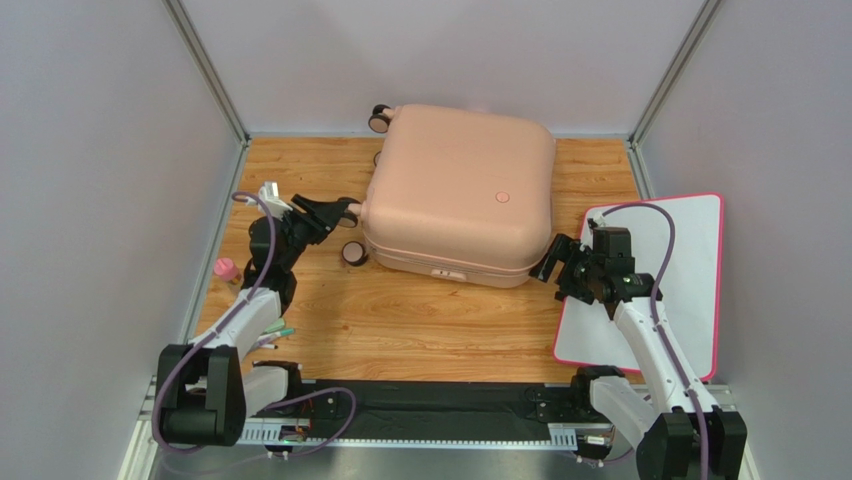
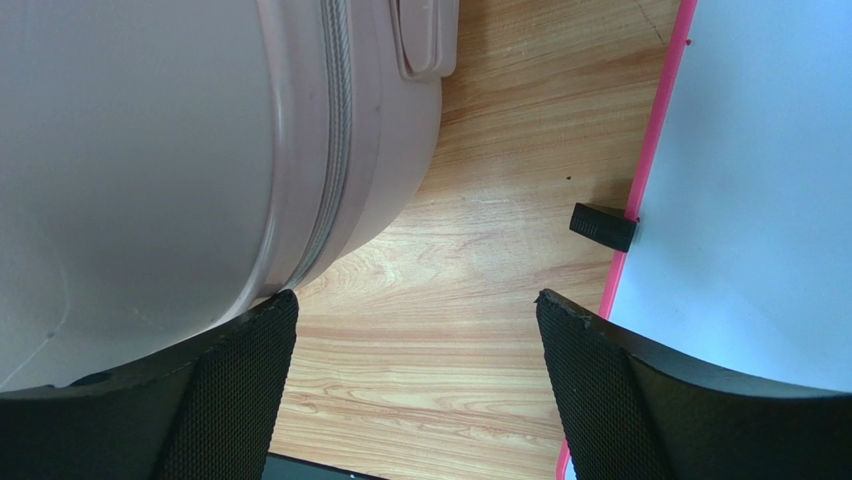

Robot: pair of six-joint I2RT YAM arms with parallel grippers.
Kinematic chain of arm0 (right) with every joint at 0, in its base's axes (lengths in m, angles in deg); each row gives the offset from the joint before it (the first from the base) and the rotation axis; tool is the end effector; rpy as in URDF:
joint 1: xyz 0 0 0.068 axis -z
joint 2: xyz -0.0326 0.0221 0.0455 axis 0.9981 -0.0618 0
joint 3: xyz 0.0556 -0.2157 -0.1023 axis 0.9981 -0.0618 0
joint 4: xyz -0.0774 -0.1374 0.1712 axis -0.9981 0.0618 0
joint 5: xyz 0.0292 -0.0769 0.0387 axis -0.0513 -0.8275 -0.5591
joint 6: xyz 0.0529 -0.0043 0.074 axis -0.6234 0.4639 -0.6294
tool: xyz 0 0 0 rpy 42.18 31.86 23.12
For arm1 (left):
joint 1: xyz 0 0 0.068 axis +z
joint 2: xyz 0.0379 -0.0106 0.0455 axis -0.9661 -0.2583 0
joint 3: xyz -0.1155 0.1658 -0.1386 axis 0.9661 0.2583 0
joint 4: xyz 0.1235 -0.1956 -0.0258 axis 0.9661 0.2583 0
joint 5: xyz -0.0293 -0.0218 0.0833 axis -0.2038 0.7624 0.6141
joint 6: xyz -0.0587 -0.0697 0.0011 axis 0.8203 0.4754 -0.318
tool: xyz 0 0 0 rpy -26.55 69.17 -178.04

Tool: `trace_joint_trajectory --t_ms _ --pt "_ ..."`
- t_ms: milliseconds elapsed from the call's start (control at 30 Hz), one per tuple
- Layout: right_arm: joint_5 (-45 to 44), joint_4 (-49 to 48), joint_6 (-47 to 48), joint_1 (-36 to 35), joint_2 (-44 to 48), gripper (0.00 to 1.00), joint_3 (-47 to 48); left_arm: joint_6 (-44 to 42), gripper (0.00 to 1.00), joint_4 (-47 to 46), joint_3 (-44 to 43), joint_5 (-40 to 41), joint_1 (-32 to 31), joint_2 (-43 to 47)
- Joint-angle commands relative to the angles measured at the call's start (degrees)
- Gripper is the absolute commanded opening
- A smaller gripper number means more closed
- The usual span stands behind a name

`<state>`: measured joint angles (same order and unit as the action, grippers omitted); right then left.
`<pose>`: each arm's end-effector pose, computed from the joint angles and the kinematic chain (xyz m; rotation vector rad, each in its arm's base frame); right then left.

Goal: Pack the luggage
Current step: Zip the luggage at the center of the board.

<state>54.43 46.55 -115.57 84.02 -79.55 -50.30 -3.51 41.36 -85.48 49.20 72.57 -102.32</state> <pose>0.1958 0.0278 0.1812 0.4292 2.4841 0.5115 0.2790 -0.0360 0.2239 -0.5778 1.6794 -1.0004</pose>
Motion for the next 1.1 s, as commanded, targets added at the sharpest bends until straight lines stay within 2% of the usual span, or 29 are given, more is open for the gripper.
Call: trace_joint_trajectory --t_ms 0,267,400,467,633,800,967,1067 --pt "3.75 -2.72 -1.27 -0.37 2.19 0.91 1.97 -2.24 0.00 2.20 2.45 -3.70 -2.63 5.47" --pt "7.09 -4.03 -2.42 -0.29 2.45 0.92 1.09 -3.47 0.00 6.86 9.05 -2.91 -5.01 18.92" --pt "15.15 -5.35 -0.40 -0.90 5.95 0.92 -1.80 -5.14 0.00 9.93 10.19 -4.84 -5.45 22.09" --pt "16.50 -7.11 -0.57 -2.39 7.89 0.92 -4.17 -4.97 0.00 10.21 10.98 -5.37 -6.06 23.58" --pt "9.83 -9.04 -4.25 -11.43 13.78 0.92 -6.90 -4.97 0.00 10.38 12.83 -4.23 -9.22 25.17" --pt "0.44 -12.65 -8.21 -21.62 12.92 0.92 -7.88 -5.41 0.00 10.82 13.09 -3.70 -13.01 25.79" --pt "-3.36 -14.58 -9.53 -22.44 6.86 0.92 -6.29 -6.89 0.00 12.22 13.80 -3.53 -16.16 28.16" --pt "-6.00 -15.11 -9.53 -22.44 6.41 0.92 -6.03 -8.13 0.00 13.02 14.15 -3.53 -17.84 28.95"
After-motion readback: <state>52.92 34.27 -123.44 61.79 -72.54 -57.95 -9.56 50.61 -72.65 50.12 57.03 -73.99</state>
